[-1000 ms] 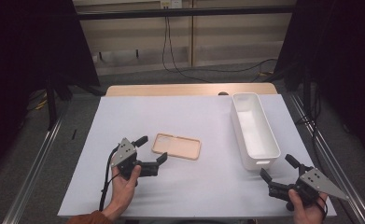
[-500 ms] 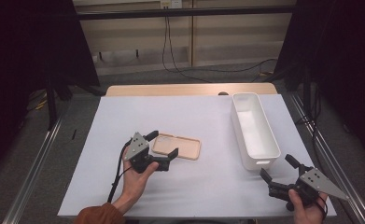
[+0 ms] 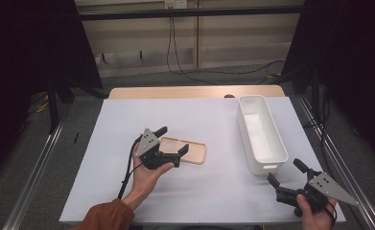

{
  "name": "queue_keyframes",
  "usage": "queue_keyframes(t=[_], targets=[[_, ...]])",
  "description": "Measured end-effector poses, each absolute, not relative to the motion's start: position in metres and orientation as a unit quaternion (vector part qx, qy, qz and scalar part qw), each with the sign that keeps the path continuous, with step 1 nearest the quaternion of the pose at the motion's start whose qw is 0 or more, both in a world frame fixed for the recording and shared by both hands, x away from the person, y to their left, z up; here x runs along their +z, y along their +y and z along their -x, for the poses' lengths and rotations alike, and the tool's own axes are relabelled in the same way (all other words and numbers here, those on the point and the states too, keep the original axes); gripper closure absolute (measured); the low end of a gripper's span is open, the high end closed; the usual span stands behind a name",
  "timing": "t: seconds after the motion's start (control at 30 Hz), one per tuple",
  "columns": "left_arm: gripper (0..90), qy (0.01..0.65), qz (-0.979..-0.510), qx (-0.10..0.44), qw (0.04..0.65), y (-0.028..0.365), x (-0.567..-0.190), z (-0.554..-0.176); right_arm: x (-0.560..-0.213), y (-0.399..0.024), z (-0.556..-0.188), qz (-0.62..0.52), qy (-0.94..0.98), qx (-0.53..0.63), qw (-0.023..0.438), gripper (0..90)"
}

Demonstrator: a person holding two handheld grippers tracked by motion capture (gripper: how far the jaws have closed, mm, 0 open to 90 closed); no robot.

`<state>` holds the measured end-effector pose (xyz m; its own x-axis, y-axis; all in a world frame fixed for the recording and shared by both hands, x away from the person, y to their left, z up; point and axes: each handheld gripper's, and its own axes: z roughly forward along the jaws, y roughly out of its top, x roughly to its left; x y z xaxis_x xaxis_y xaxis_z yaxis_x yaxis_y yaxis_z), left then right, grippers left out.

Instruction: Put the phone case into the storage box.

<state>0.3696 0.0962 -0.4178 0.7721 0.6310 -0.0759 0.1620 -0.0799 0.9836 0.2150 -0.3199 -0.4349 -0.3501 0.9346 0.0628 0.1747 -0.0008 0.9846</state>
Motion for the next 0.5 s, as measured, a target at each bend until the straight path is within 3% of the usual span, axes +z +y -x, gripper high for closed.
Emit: queue_keyframes(t=[0.5], targets=[[7.2, 0.269, -0.706, 0.19, 0.627, 0.082, -0.412, -0.39, -0.435, -0.32, -0.215, -0.45, 0.616, 0.545, 0.348, 0.0]])
